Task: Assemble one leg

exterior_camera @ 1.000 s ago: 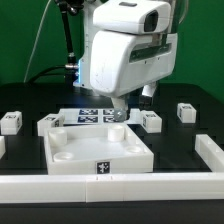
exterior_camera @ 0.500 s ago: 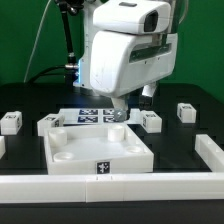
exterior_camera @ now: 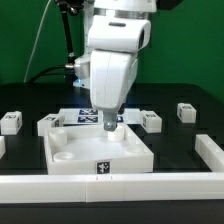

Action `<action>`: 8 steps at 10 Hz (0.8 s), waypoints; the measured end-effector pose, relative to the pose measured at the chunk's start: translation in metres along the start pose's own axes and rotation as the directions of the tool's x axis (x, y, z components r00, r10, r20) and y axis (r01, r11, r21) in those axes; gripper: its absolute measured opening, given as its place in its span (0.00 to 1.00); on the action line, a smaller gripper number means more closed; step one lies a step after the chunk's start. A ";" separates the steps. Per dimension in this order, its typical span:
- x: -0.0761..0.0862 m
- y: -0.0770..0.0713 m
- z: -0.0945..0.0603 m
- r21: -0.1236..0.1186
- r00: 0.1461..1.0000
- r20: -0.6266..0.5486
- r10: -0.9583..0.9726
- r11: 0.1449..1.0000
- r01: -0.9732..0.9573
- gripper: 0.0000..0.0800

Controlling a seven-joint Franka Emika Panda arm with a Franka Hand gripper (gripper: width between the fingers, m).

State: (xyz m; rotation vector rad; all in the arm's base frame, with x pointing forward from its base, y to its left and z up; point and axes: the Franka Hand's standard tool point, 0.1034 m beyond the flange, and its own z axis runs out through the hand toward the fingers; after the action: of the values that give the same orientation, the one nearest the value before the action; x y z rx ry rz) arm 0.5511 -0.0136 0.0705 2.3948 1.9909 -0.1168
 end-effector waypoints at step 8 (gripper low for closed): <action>-0.011 -0.020 0.014 -0.035 0.961 -0.013 -0.277 0.960 0.276 0.81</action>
Offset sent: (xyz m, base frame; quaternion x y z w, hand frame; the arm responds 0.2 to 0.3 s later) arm 0.0000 0.0000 0.0000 0.0000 0.0000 0.0000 1.0000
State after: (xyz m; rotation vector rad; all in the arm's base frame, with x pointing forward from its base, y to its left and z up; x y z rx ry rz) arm 0.5286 -0.0212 0.0575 2.0905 2.3052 -0.0669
